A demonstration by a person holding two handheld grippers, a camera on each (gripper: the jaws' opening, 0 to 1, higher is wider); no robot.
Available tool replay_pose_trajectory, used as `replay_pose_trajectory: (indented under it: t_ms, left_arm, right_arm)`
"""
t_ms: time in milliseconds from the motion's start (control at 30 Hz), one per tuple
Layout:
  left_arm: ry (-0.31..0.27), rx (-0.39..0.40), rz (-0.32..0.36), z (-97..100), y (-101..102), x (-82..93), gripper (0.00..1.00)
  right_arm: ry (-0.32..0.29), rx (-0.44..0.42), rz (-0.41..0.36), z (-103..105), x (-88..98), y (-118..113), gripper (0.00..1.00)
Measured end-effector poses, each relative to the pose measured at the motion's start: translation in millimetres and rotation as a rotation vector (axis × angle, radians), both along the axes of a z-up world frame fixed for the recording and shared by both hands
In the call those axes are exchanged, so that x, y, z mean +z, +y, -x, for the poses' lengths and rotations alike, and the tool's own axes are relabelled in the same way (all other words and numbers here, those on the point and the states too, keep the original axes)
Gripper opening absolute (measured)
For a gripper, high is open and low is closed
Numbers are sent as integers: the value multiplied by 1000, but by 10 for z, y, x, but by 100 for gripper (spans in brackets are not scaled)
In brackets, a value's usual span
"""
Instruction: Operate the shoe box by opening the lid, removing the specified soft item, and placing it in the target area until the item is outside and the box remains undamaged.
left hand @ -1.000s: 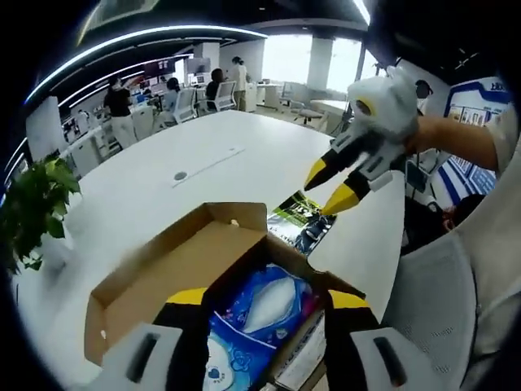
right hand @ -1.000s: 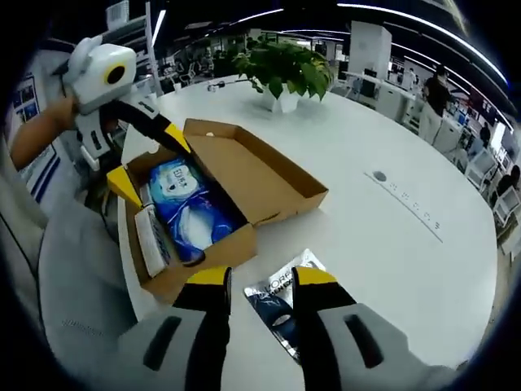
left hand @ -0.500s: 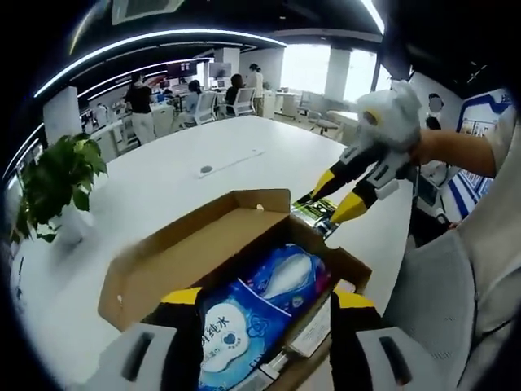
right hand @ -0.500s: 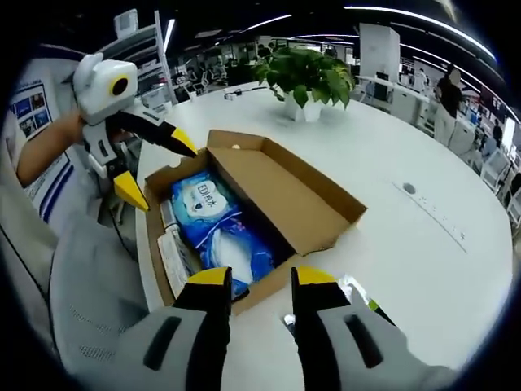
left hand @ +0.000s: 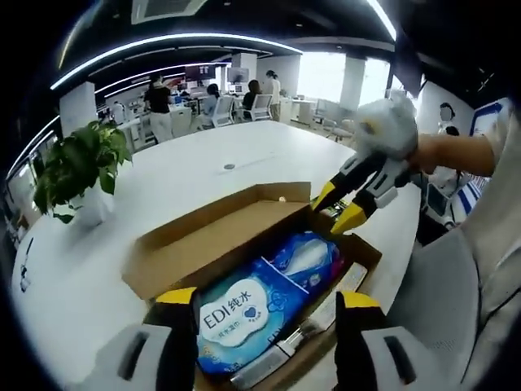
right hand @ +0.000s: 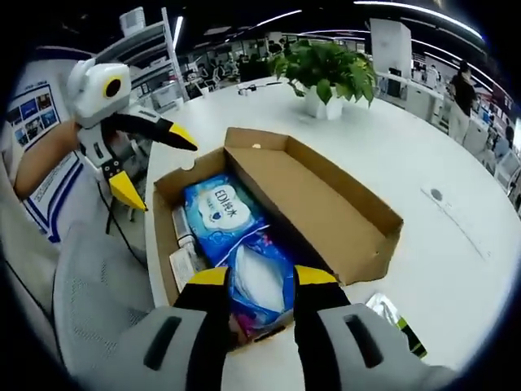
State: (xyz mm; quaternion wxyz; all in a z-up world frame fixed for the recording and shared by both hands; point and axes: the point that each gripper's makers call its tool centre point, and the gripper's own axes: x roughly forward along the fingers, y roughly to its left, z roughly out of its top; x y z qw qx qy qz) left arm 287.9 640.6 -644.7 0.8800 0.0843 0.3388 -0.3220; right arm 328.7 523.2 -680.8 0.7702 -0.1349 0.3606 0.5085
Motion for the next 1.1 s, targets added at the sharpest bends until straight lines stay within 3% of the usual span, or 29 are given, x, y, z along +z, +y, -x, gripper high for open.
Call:
replay_pose_trajectory:
  t_ms: [533,1100]
  left_arm:
    - [-8,91,17,207,365,-28,77]
    - [-16,130,11,300,519,-94,78]
  right_arm:
    - [59,49,23,-14,-228,429,27]
    - [113,-25,28,-193,-572,735,21]
